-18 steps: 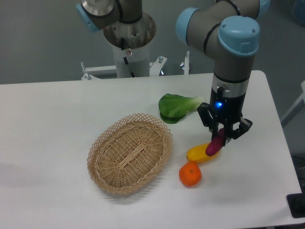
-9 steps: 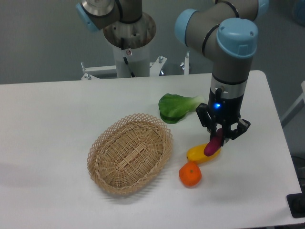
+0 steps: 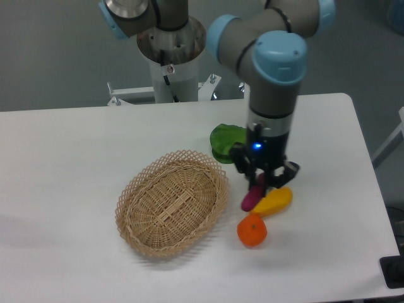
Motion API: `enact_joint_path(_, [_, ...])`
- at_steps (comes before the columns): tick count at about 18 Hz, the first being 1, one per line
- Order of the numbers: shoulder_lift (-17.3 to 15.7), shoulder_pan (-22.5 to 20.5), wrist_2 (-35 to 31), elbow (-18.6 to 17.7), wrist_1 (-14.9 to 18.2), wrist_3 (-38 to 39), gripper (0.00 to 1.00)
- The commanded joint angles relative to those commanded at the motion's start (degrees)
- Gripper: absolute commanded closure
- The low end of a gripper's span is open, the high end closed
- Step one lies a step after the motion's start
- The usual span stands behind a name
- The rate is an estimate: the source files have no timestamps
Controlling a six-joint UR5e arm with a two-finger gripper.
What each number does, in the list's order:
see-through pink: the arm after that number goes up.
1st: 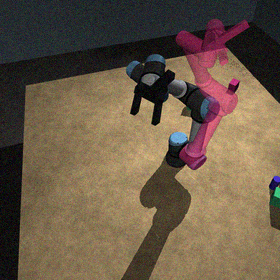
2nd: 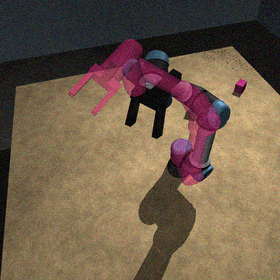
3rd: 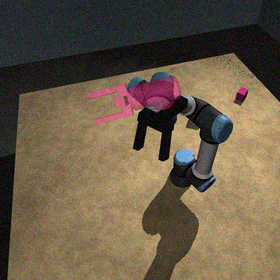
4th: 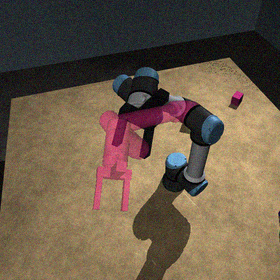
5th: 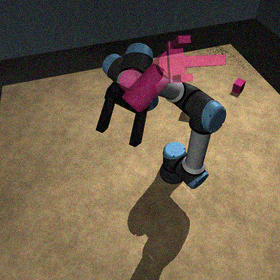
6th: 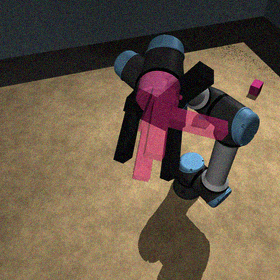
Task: Place the sweet potato in the basket
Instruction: 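Carry the sweet potato over the wicker basket and lower it inside, then open the gripper to release the sweet potato into the basket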
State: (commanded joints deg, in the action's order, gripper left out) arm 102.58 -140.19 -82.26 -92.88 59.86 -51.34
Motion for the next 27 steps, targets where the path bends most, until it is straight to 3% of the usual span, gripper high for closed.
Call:
enact_joint_path(2, [-0.97, 2.28, -2.27, -4.66, -3.94, 2.63, 0.71])
enact_joint_path(5, [0.25, 6.94, -7.81, -8.19, -9.05, 11.67, 0.7])
enact_joint_path(7, [2.53, 10.1, -11.76, -8.37, -10.03, 13.89, 0.7])
enact_joint_path(12, [6.84, 12.83, -15.29, -8.55, -12.23, 18.64, 0.7])
enact_joint_path(15, [9.3, 14.33, -18.71, -8.72, -12.31, 16.98, 0.7])
enact_joint_path(17, [10.97, 15.21, -19.69, -8.9, -13.54, 11.99, 0.7])
enact_joint_path(23, [11.15, 17.06, -19.95, -10.66, -14.16, 5.2, 0.68])
enact_joint_path(25, [11.07, 17.32, -19.95, -10.92, -14.16, 5.02, 0.63])
enact_joint_path(27, [10.89, 17.32, -19.95, -11.01, -14.25, 5.02, 0.41])
